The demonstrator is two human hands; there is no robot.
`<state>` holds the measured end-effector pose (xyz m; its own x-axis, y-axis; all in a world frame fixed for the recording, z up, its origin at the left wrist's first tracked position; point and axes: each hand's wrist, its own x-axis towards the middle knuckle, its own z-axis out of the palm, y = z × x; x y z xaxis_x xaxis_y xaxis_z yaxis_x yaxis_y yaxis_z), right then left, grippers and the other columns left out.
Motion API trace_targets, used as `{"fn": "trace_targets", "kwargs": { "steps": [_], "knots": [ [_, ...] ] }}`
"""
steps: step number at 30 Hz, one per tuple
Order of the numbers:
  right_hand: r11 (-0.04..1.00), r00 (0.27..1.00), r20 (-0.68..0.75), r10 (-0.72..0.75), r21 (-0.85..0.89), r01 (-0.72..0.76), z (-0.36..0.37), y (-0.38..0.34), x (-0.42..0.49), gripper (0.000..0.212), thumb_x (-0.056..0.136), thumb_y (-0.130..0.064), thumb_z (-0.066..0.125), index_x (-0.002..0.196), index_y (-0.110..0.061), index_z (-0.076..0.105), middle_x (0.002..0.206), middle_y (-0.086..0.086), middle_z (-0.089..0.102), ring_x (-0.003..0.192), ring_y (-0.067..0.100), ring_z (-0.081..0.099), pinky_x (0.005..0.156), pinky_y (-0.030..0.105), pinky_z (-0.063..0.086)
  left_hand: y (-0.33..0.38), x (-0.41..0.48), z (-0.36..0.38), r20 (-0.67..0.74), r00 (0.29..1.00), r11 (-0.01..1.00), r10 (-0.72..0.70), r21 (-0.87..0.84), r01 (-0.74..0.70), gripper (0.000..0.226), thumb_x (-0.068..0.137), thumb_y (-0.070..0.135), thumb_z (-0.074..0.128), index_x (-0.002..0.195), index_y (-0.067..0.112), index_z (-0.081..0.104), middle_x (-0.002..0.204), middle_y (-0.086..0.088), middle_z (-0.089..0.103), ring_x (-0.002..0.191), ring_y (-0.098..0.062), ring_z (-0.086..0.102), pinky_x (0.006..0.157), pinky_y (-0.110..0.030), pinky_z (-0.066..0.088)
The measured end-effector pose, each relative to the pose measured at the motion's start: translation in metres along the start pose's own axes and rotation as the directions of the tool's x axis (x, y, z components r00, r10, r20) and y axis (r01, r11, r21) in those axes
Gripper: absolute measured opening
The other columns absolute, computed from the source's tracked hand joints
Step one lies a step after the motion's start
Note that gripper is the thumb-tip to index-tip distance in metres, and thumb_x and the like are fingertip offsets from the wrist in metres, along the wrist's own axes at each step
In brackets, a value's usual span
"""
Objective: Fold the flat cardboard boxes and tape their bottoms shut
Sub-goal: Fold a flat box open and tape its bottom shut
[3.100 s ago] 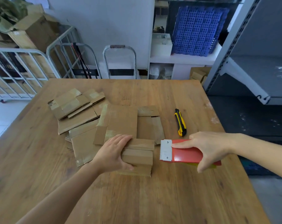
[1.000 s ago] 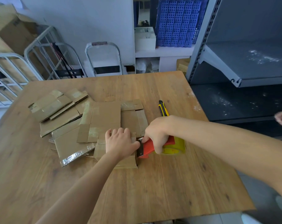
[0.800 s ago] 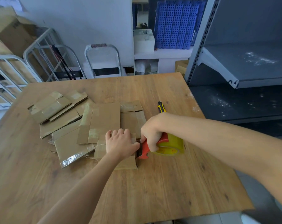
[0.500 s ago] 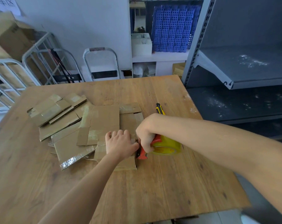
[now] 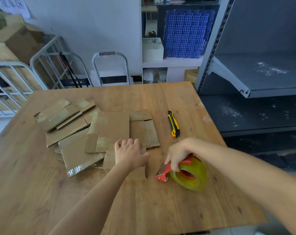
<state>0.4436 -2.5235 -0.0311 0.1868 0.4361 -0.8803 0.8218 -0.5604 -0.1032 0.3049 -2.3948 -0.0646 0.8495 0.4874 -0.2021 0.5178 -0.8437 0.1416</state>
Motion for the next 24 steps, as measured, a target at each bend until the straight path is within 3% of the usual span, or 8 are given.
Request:
{"fn": "trace_targets", "kwargs": {
  "steps": [2, 4, 6, 8, 13, 17, 21, 24],
  "knots": [
    [0.925, 0.997, -0.052, -0.064, 0.371, 0.079, 0.014, 0.033, -0.007, 0.067, 0.068, -0.024, 0.068, 0.133, -0.036, 0.057, 0.109, -0.006, 0.063, 0.086, 0.013, 0.065, 0.074, 0.029, 0.055, -0.001, 0.0, 0.001, 0.008, 1.0, 1.0, -0.003, 0.004, 0.003, 0.04, 0.085, 0.052, 0.038, 0.107, 0.019, 0.049, 0.112, -0.001, 0.053, 0.117, -0.023, 0.044, 0.115, -0.042, 0.015],
    [0.734, 0.986, -0.116, -0.121, 0.658, 0.167, 0.034, 0.061, -0.012, 0.07, 0.066, -0.02, 0.064, 0.133, -0.036, 0.057, 0.108, 0.0, 0.067, 0.086, 0.015, 0.066, 0.073, 0.029, 0.055, -0.001, 0.001, 0.001, -0.001, 1.0, 1.0, 0.0, 0.015, 0.0, 0.04, 0.085, 0.053, 0.038, 0.106, 0.02, 0.049, 0.112, 0.0, 0.053, 0.116, -0.023, 0.045, 0.115, -0.042, 0.015],
    [0.504, 0.977, -0.168, -0.132, 0.837, 0.212, 0.058, 0.08, -0.01, 0.069, 0.065, -0.016, 0.059, 0.132, -0.034, 0.057, 0.099, 0.002, 0.071, 0.08, 0.013, 0.066, 0.067, 0.026, 0.053, -0.001, 0.001, 0.002, -0.003, 1.0, 1.0, 0.001, 0.01, -0.001, 0.04, 0.085, 0.053, 0.038, 0.106, 0.021, 0.049, 0.111, 0.0, 0.053, 0.116, -0.023, 0.045, 0.115, -0.042, 0.015],
    [0.318, 0.968, -0.208, -0.138, 0.917, 0.242, 0.081, 0.09, -0.003, 0.069, 0.066, -0.013, 0.057, 0.132, -0.03, 0.055, 0.087, 0.003, 0.072, 0.071, 0.011, 0.066, 0.062, 0.025, 0.053, -0.001, 0.001, 0.002, 0.0, 1.0, 1.0, 0.002, 0.008, -0.002, 0.04, 0.085, 0.053, 0.038, 0.107, 0.021, 0.049, 0.112, 0.0, 0.053, 0.117, -0.023, 0.044, 0.115, -0.042, 0.015],
    [0.113, 0.965, -0.253, -0.072, 0.959, 0.259, 0.111, 0.103, 0.01, 0.065, 0.066, -0.015, 0.058, 0.129, -0.031, 0.053, 0.079, 0.009, 0.067, 0.061, 0.015, 0.059, 0.053, 0.026, 0.051, 0.0, 0.001, 0.0, 0.0, 1.0, 1.0, 0.009, 0.008, -0.009, 0.039, 0.086, 0.053, 0.038, 0.106, 0.022, 0.048, 0.11, 0.0, 0.053, 0.116, -0.023, 0.045, 0.114, -0.042, 0.016],
    [0.124, 0.971, -0.237, 0.043, 0.965, 0.23, 0.118, 0.111, 0.016, 0.073, 0.055, -0.025, 0.072, 0.126, -0.017, 0.053, 0.086, 0.016, 0.067, 0.066, 0.021, 0.063, 0.06, 0.031, 0.053, -0.001, 0.001, 0.001, 0.004, 1.0, 1.0, 0.001, 0.009, -0.001, 0.04, 0.085, 0.054, 0.038, 0.106, 0.021, 0.049, 0.109, 0.0, 0.053, 0.116, -0.023, 0.045, 0.114, -0.042, 0.017],
    [0.153, 0.978, -0.191, 0.085, 0.972, 0.177, 0.115, 0.117, 0.014, 0.043, 0.071, -0.015, 0.067, 0.111, -0.007, 0.054, 0.087, 0.016, 0.071, 0.067, 0.023, 0.068, 0.062, 0.031, 0.056, -0.001, 0.0, 0.002, 0.001, 1.0, 1.0, 0.003, 0.008, -0.003, 0.04, 0.084, 0.054, 0.039, 0.105, 0.022, 0.049, 0.109, 0.0, 0.053, 0.115, -0.023, 0.045, 0.114, -0.042, 0.017],
    [0.19, 0.973, -0.189, 0.136, 0.968, 0.162, 0.116, 0.12, 0.014, 0.034, 0.078, -0.011, 0.063, 0.111, -0.007, 0.058, 0.082, 0.014, 0.07, 0.07, 0.022, 0.067, 0.068, 0.033, 0.055, -0.001, 0.0, 0.003, -0.001, 1.0, 1.0, 0.007, 0.006, -0.007, 0.04, 0.085, 0.055, 0.039, 0.105, 0.022, 0.049, 0.109, 0.001, 0.053, 0.115, -0.023, 0.046, 0.114, -0.042, 0.017]
  ]
}}
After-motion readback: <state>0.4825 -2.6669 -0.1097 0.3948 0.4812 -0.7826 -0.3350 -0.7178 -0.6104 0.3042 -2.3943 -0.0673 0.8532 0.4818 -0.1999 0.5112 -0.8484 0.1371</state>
